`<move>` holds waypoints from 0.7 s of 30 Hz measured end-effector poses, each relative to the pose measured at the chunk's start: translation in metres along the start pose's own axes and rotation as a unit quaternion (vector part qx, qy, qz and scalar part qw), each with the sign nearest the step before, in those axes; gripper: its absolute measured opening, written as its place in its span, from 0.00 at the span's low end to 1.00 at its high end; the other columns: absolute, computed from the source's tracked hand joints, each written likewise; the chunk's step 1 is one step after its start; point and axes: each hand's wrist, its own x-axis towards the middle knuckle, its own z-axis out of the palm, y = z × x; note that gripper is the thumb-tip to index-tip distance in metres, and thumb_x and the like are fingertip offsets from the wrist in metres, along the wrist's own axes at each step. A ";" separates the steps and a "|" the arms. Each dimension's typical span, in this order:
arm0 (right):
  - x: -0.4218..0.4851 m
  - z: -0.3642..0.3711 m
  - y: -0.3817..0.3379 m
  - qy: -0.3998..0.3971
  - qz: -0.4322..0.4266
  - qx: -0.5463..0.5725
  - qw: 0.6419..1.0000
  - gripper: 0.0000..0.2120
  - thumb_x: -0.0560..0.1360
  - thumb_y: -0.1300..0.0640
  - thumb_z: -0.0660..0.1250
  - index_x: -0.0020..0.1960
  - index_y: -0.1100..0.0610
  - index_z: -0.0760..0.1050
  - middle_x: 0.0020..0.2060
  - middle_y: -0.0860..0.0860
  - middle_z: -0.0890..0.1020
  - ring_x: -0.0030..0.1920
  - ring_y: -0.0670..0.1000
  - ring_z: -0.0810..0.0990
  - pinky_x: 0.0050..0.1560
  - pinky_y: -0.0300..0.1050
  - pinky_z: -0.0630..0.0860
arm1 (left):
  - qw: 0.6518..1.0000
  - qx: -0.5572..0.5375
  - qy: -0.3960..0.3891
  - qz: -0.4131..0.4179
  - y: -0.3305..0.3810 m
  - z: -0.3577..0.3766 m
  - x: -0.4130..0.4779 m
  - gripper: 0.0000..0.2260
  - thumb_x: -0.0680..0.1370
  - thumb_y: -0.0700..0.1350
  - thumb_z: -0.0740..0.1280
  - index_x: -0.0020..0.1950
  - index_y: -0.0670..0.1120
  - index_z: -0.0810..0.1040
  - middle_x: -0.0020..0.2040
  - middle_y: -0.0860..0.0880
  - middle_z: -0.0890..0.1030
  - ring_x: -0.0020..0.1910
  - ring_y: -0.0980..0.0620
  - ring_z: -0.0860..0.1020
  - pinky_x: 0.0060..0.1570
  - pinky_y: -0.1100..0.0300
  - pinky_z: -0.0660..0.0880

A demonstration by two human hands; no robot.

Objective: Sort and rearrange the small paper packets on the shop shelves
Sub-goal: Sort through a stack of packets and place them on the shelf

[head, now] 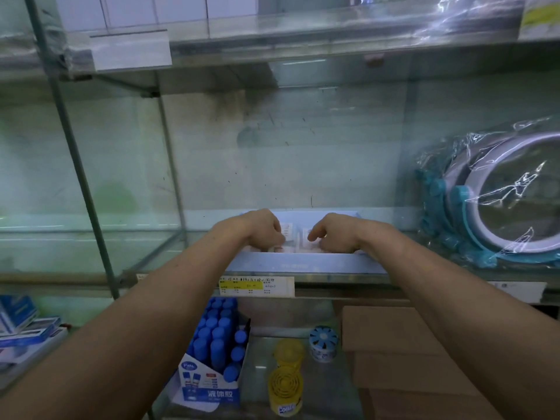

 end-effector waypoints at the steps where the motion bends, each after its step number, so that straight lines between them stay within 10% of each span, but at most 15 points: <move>1: -0.002 -0.001 -0.001 0.017 -0.007 0.009 1.000 0.21 0.78 0.65 0.57 0.69 0.54 0.72 0.68 0.50 0.73 0.67 0.53 0.72 0.66 0.43 0.67 | 0.999 -0.024 0.023 -0.003 0.002 -0.002 -0.004 0.15 0.79 0.48 0.63 0.63 0.43 0.77 0.58 0.46 0.79 0.55 0.48 0.77 0.58 0.55 0.72; 9: -0.024 -0.016 -0.040 0.113 -0.094 0.066 0.987 0.15 0.78 0.60 0.59 0.63 0.57 0.76 0.62 0.52 0.78 0.62 0.54 0.76 0.62 0.44 0.72 | 0.978 -0.066 0.186 -0.063 -0.008 -0.012 -0.040 0.09 0.75 0.46 0.64 0.38 0.44 0.77 0.35 0.45 0.76 0.39 0.45 0.73 0.43 0.55 0.73; 15: -0.053 -0.009 -0.090 0.097 -0.170 0.071 0.978 0.08 0.76 0.60 0.60 0.45 0.57 0.78 0.42 0.51 0.80 0.46 0.55 0.78 0.43 0.43 0.76 | 0.966 -0.078 0.215 -0.119 -0.034 -0.013 -0.105 0.09 0.76 0.46 0.64 0.56 0.51 0.79 0.51 0.47 0.79 0.51 0.47 0.77 0.56 0.54 0.74; 21: -0.074 0.019 -0.146 0.033 -0.243 0.039 0.969 0.12 0.76 0.57 0.61 0.54 0.58 0.80 0.51 0.54 0.83 0.51 0.54 0.81 0.54 0.52 0.79 | 0.965 -0.059 0.178 -0.182 -0.068 -0.002 -0.175 0.19 0.78 0.49 0.65 0.68 0.49 0.73 0.63 0.48 0.76 0.59 0.49 0.76 0.59 0.56 0.71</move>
